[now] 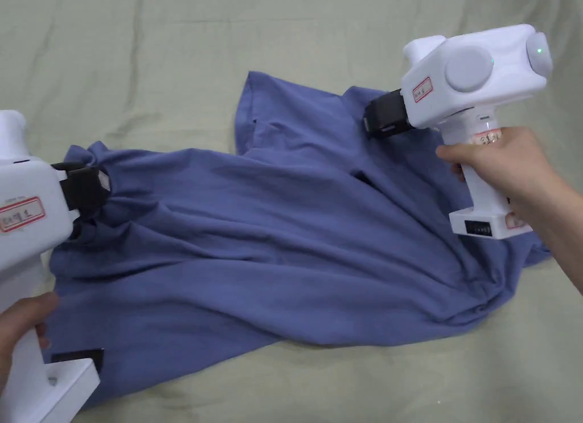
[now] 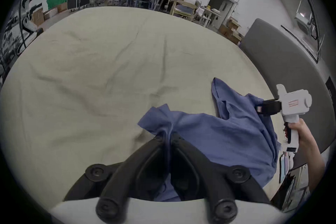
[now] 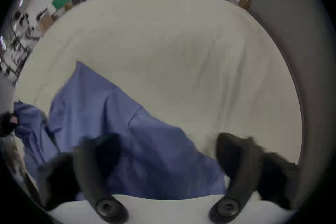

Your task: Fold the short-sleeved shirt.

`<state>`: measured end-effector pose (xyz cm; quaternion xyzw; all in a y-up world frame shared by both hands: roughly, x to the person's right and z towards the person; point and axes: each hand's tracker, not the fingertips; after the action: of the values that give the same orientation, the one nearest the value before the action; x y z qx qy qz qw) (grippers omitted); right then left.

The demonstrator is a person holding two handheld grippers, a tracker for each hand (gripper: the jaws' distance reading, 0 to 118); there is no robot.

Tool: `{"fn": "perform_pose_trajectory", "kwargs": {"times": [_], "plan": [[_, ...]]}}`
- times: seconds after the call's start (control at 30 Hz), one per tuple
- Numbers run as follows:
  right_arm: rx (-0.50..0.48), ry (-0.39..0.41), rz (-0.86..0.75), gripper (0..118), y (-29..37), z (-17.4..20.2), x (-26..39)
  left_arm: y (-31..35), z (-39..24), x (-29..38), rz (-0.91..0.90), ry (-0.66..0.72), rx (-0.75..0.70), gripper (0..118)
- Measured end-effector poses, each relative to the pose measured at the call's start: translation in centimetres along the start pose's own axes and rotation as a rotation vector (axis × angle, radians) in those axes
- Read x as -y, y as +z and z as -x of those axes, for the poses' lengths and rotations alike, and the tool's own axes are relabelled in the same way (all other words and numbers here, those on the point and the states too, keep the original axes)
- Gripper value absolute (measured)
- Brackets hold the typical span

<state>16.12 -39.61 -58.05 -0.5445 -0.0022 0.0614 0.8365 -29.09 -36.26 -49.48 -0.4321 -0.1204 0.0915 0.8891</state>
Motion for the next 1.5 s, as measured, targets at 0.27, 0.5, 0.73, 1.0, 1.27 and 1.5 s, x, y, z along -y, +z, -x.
{"fn": "perform_pose_trajectory", "kwargs": {"times": [0.27, 0.5, 0.73, 1.0, 1.27, 1.5], "plan": [[-0.017, 0.038, -0.179, 6, 4.2, 1.7, 1.9, 0.1, 1.2, -0.2, -0.014, 0.031, 0.008, 2], [-0.064, -0.135, -0.396, 6, 13.0, -0.6, 4.9, 5.0, 0.3, -2.5, -0.128, 0.030, 0.084, 2], [-0.043, -0.203, -0.615, 6, 24.7, -3.3, 5.1, 14.7, -2.4, -8.9, -0.336, -0.092, 0.105, 2], [-0.018, -0.229, -0.865, 6, 38.6, -5.6, -1.2, 26.4, -5.0, -20.5, -0.594, -0.226, 0.044, 2], [0.028, -0.267, -0.967, 6, 46.8, -7.8, -14.2, 31.6, -5.4, -34.5, -0.746, -0.248, -0.152, 2], [0.041, -0.340, -0.949, 6, 43.7, -7.2, -19.9, 25.8, -2.8, -40.1, -0.720, -0.143, -0.214, 2]]}}
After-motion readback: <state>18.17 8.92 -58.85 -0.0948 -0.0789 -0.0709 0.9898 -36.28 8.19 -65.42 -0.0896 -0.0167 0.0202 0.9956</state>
